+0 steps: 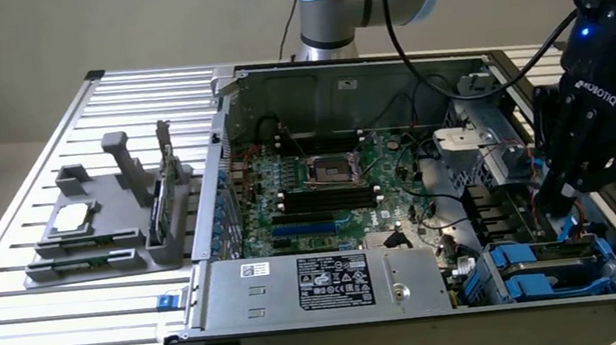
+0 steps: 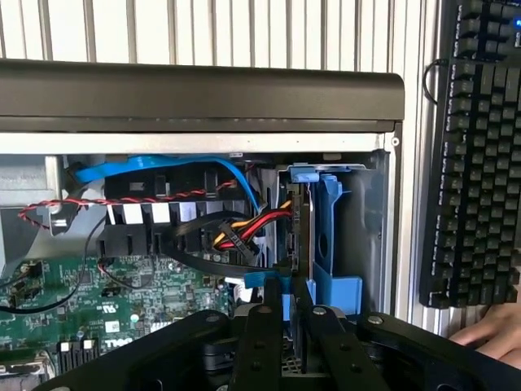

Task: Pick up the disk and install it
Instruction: 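Insert the first disk wire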

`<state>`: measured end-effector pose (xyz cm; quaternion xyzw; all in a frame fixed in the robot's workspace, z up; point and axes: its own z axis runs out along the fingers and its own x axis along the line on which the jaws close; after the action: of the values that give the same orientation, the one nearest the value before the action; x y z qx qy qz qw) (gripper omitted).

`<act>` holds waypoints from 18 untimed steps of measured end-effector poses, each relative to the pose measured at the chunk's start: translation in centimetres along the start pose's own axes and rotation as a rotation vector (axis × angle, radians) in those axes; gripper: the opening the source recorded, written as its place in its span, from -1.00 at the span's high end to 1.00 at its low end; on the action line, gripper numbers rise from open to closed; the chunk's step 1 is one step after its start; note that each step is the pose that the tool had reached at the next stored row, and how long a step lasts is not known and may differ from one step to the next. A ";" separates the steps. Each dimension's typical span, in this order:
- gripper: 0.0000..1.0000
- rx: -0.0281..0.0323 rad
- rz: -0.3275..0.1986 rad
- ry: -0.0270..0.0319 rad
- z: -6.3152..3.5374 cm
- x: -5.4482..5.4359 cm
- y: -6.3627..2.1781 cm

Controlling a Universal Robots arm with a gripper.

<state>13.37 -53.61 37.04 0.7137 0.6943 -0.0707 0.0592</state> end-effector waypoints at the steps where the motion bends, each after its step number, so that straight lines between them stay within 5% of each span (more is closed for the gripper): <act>1: 0.67 -0.0001 0.000 -0.0003 0.11 0.0 0.00; 9: 0.67 -0.0001 0.000 0.0018 1.32 -0.2 0.02; 18: 0.67 0.0010 0.000 0.0188 2.72 -1.1 0.19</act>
<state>13.48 -55.23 34.58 0.7143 0.6949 -0.0643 0.0523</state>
